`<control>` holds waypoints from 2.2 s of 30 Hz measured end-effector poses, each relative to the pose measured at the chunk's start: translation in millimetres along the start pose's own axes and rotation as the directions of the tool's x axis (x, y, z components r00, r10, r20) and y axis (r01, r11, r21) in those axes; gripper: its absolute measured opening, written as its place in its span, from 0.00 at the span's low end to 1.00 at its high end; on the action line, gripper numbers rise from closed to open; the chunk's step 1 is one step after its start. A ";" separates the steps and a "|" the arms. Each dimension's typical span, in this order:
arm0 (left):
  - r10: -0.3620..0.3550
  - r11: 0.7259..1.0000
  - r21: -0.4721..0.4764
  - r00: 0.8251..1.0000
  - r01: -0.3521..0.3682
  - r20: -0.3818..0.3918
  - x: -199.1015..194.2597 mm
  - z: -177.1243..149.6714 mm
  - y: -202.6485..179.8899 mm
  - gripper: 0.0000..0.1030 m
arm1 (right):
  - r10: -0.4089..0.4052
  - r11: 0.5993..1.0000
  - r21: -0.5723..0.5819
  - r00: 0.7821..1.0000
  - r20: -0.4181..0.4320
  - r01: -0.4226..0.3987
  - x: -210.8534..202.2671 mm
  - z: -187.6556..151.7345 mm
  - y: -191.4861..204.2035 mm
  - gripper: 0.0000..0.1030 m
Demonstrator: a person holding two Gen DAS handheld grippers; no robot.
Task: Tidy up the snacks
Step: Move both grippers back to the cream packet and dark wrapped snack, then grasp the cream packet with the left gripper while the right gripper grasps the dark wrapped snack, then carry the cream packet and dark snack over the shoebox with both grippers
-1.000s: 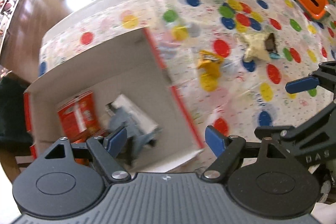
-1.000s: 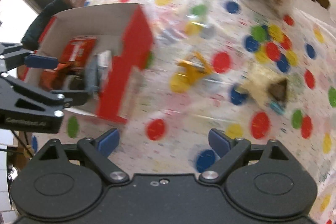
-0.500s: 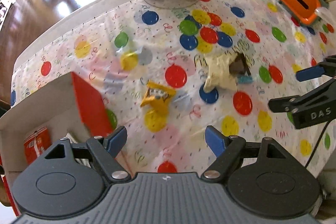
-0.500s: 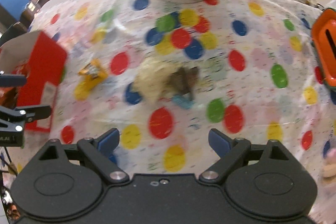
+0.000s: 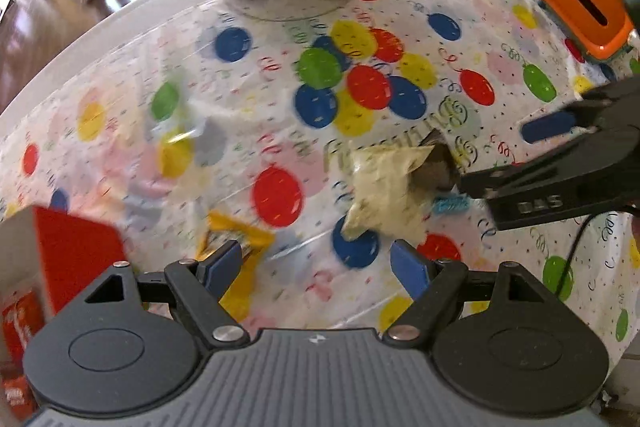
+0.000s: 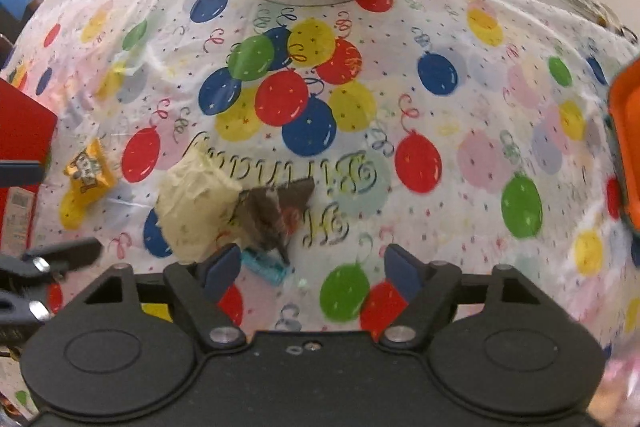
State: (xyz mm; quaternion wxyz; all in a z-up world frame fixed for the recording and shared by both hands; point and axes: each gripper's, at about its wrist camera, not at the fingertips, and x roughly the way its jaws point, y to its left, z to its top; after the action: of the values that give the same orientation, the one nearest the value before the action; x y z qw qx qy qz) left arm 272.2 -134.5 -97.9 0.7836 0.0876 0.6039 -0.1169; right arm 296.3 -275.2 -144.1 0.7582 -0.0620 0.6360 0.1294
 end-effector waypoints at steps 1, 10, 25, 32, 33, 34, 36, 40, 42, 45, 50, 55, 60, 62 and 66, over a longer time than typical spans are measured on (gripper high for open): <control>-0.001 1.000 0.009 1.000 0.001 -0.007 4.7 3.2 -4.7 0.79 | 0.005 1.000 -0.009 1.000 -0.003 -0.005 3.1 3.2 -0.1 0.74; -0.001 0.999 0.042 0.999 0.003 -0.053 39.0 17.5 -23.1 0.78 | 0.084 0.995 -0.051 0.995 -0.050 -0.086 27.7 20.0 4.9 0.60; -0.066 0.996 0.060 0.995 0.071 -0.079 65.6 34.2 -32.6 0.60 | 0.117 0.990 -0.072 0.991 -0.066 -0.122 44.7 30.0 8.5 0.41; -0.137 0.990 0.014 0.986 0.139 -0.098 76.6 35.9 -26.6 0.50 | 0.115 0.991 -0.054 0.992 -0.058 -0.119 41.9 27.5 -3.3 0.31; -0.139 0.990 0.011 0.986 0.141 -0.097 77.3 35.9 -26.6 0.48 | 0.114 0.992 -0.052 0.992 -0.056 -0.117 41.5 26.8 -5.0 0.30; -0.141 0.990 0.010 0.985 0.142 -0.097 78.0 36.1 -26.7 0.45 | 0.113 0.992 -0.049 0.992 -0.055 -0.116 41.1 25.6 -6.8 0.30; -0.143 0.990 0.007 0.985 0.144 -0.093 78.3 36.4 -27.8 0.43 | 0.107 0.993 -0.047 0.993 -0.050 -0.110 40.0 22.8 -9.1 0.28; -0.134 0.991 0.008 0.988 0.135 -0.071 75.0 34.8 -29.2 0.36 | 0.086 0.995 -0.040 0.996 -0.034 -0.087 35.6 16.7 -12.5 0.24; -0.137 0.990 0.002 0.988 0.138 -0.064 72.5 33.4 -27.7 0.35 | 0.072 0.997 -0.025 0.997 -0.025 -0.073 32.6 13.4 -15.5 0.23; -0.142 0.990 -0.019 0.989 0.141 -0.052 68.2 29.7 -22.7 0.34 | 0.076 0.997 -0.001 0.997 -0.015 -0.076 26.3 7.7 -20.7 0.21; -0.161 0.986 -0.049 0.986 0.159 -0.043 57.7 16.8 -14.0 0.34 | 0.094 0.995 0.019 0.996 -0.008 -0.094 12.5 -5.6 -22.1 0.21; -0.180 0.982 -0.056 0.983 0.178 -0.044 41.0 -2.6 -10.8 0.34 | 0.117 0.993 0.020 0.993 -0.006 -0.116 -5.1 -22.7 -14.3 0.21; -0.181 0.983 -0.052 0.982 0.179 -0.045 20.7 -25.4 -8.2 0.34 | 0.125 0.992 0.003 0.992 -0.005 -0.125 -23.1 -38.4 0.8 0.21; -0.176 0.984 -0.047 0.983 0.174 -0.042 10.5 -33.9 -6.4 0.34 | 0.129 0.992 -0.005 0.992 -0.002 -0.129 -31.2 -44.2 8.7 0.21; -0.181 0.983 -0.038 0.983 0.179 -0.033 -10.8 -49.2 0.4 0.34 | 0.138 0.990 -0.027 0.990 0.009 -0.137 -48.5 -53.8 26.3 0.21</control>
State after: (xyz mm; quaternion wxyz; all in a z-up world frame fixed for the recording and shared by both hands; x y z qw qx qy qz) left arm 224.1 -119.6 -100.0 0.7600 0.0210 0.6256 -0.1749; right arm 230.4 -269.6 -104.5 0.7500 -0.0275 0.6330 0.1901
